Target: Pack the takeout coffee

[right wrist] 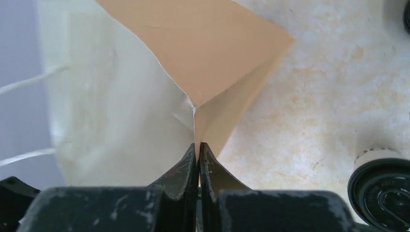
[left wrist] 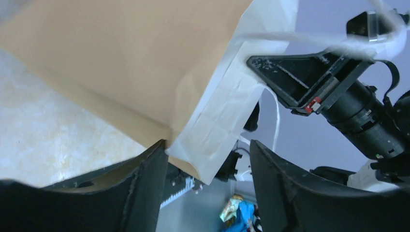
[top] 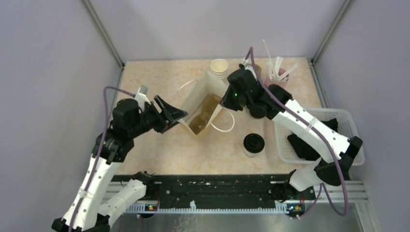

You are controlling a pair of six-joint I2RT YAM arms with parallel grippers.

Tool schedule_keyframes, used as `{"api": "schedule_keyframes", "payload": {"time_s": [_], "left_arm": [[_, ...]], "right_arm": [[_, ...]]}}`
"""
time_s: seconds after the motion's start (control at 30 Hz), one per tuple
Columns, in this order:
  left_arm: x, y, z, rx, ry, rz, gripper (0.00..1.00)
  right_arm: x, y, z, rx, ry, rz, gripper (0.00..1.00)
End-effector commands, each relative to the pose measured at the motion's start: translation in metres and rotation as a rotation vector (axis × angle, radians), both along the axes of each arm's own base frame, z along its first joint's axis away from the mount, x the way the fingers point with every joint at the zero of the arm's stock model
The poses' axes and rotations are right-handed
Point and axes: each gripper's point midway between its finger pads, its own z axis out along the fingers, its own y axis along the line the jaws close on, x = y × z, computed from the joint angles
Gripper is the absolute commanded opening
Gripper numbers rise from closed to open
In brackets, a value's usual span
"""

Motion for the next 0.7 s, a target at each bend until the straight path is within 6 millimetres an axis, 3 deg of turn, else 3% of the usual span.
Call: {"api": "schedule_keyframes", "payload": {"time_s": [0.0, 0.1, 0.2, 0.27, 0.37, 0.5, 0.57, 0.67], "left_arm": [[-0.007, 0.036, 0.044, 0.315, -0.307, -0.026, 0.76], [-0.005, 0.059, 0.073, 0.396, -0.427, 0.064, 0.84], [0.005, 0.073, 0.078, 0.440, -0.429, 0.151, 0.86], [0.017, 0.079, 0.067, 0.477, -0.378, 0.195, 0.91], [0.033, 0.070, 0.043, 0.509, -0.308, 0.165, 0.98], [0.048, 0.059, 0.035, 0.516, -0.254, 0.126, 0.98], [0.053, 0.057, 0.025, 0.527, -0.219, 0.124, 0.98], [0.058, 0.057, -0.001, 0.552, -0.116, 0.116, 0.98]], "right_arm": [[-0.024, -0.008, 0.022, -0.187, 0.057, 0.267, 0.00], [-0.034, -0.009, 0.021, -0.245, 0.135, 0.392, 0.00], [-0.034, -0.004, 0.013, -0.217, 0.190, 0.502, 0.00], [-0.019, -0.007, -0.011, -0.205, 0.227, 0.523, 0.00], [0.001, 0.000, -0.033, -0.208, 0.285, 0.577, 0.00], [0.000, 0.007, 0.005, -0.266, 0.268, 0.614, 0.00], [0.003, 0.002, 0.007, -0.288, 0.249, 0.560, 0.00], [0.015, -0.011, -0.035, -0.416, 0.295, 0.516, 0.00]]}}
